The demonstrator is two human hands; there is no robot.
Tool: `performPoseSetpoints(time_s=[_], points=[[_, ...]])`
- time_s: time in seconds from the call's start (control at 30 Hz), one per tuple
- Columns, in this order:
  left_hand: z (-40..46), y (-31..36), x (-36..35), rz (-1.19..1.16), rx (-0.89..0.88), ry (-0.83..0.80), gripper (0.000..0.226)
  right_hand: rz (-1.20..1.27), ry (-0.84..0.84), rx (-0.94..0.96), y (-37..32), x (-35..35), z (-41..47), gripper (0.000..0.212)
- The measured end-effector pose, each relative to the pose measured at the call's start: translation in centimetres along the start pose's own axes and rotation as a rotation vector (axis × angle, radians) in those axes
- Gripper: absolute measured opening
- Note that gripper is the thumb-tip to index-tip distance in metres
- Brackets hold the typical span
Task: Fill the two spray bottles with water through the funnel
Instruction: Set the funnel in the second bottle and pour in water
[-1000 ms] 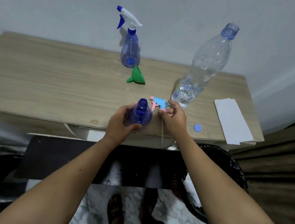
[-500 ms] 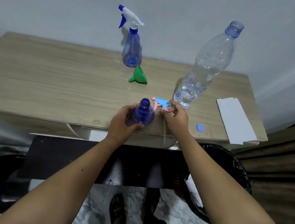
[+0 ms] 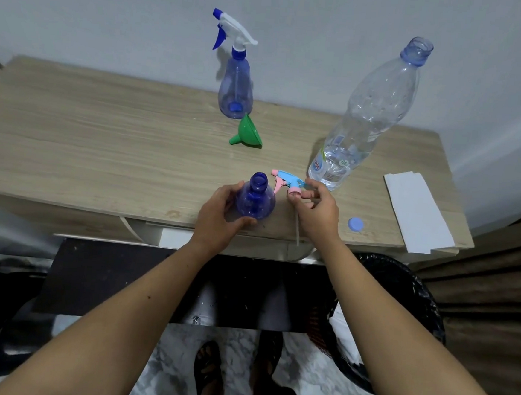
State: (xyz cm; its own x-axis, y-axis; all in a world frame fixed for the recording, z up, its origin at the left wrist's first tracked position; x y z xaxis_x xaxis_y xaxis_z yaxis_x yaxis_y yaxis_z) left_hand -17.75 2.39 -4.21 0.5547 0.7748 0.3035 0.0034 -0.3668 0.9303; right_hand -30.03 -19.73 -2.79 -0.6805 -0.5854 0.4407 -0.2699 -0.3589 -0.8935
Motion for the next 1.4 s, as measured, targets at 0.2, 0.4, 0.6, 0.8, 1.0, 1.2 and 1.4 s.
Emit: performPoseSetpoints(time_s=[0.2,0.4,0.6,0.8,1.0,1.2,1.4], points=[[-0.1,0.0,0.1,-0.016,0.009,0.014,0.077,0.034,0.078,0.058,-1.6,1.2,-0.2,0.04],[0.0,0.0,0.1,0.012,-0.008,0.003,0.078,0.167,-0.053,0.114,-5.6,-1.7,3.0,0.035],[0.3,-0.3,0.1,0.041,0.002,0.014,0.084,0.158,-0.124,0.156,-6.5,-6.0,7.5,0.036],[0.4,-0.8,0.1,0.023,-0.005,0.023,0.084,0.066,-0.179,0.231,-6.0,-9.2,11.0,0.037],[0.4,-0.9,0.0,0.027,-0.005,0.05,0.085,-0.045,-0.176,0.26,-5.3,-11.0,12.2,0.026],[0.1,-0.5,0.1,0.025,-0.012,0.061,0.082,-0.053,-0.176,0.284,-6.8,-9.4,11.3,0.012],[-0.2,-0.3,0.0,0.023,0.02,0.05,0.082,-0.034,-0.153,0.349,-10.1,-4.7,8.7,0.011]])
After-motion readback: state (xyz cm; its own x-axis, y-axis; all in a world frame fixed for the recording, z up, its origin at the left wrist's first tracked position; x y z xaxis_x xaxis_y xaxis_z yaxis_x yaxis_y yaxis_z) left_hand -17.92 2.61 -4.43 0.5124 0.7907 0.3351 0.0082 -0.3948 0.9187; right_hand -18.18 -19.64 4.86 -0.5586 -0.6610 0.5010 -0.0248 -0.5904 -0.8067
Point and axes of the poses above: each hand's wrist, its own z-axis towards the middle knuckle, its own x-axis out of the back of the hand, y = z × x, the point moved 8 cm from there along z, towards the middle knuckle, and after that the axes turned 15 degrees about x, right-handed, at the moved point
